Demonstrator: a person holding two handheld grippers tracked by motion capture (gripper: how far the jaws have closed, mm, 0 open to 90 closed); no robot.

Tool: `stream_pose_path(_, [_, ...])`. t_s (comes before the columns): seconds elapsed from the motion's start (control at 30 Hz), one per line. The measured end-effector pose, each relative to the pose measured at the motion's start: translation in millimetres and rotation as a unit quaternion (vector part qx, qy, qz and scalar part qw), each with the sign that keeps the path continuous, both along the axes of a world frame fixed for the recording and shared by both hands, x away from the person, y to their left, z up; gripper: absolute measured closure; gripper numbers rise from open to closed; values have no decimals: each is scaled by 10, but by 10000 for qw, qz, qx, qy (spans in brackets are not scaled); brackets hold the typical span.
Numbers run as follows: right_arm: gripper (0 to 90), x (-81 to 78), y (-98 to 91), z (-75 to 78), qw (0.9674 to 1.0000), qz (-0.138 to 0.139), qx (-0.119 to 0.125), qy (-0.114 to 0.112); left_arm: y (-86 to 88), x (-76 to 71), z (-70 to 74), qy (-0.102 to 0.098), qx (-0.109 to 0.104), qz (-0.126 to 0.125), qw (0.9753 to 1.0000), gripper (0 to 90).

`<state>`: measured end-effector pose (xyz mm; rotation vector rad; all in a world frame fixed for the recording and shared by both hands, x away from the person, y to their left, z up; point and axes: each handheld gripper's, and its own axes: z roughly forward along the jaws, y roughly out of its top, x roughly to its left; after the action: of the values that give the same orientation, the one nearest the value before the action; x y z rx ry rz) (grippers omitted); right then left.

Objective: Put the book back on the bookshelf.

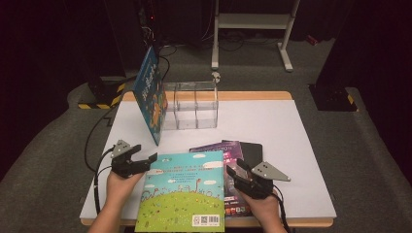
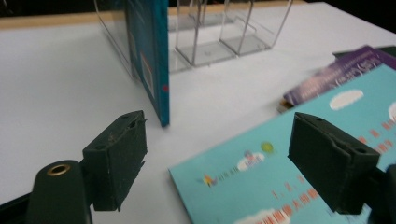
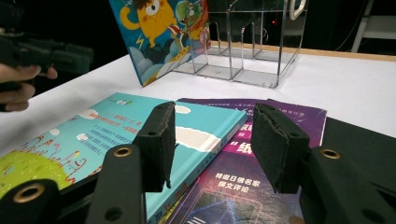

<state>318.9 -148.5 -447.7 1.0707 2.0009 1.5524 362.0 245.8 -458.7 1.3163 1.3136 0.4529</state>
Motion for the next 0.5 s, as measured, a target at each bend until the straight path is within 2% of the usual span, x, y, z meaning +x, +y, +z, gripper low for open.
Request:
stream_pose_path(0.07, [496,1,2,-1,10000,8,-10,0,-34,-64,-42,104,-24,-40,9999,183])
stream_pose_path(0.1, [495,1,1,0,10000,12,-12,1,-46,-97,-66,170,41,-99,9998,182])
stream_pose_path(0.13, [495,1,1,0,10000,12,-12,1,-46,-97,-66,170,41,-99,9998,182])
stream_pose_path(0.17, [495,-1,-1,0,10000,9,-9,15,-68,-164,-112,359,96,-195,9991,182])
stream_pose_path(0.27, [495,-9,-3,-4,10000,2,-17,18,-57,-289,-162,529,101,-214,9983,241])
stream_pose_path(0.4, [495,-10,4,-4,10000,-3,-15,27,-33,-416,-238,1028,200,-337,9939,187])
stream_pose_path(0.43, [495,-11,6,-4,10000,0,-15,27,-31,-455,-245,1124,142,-313,9931,180])
stream_pose_path(0.5, [495,-14,9,-2,10000,2,-14,18,-22,-537,-257,1151,141,-265,9929,178])
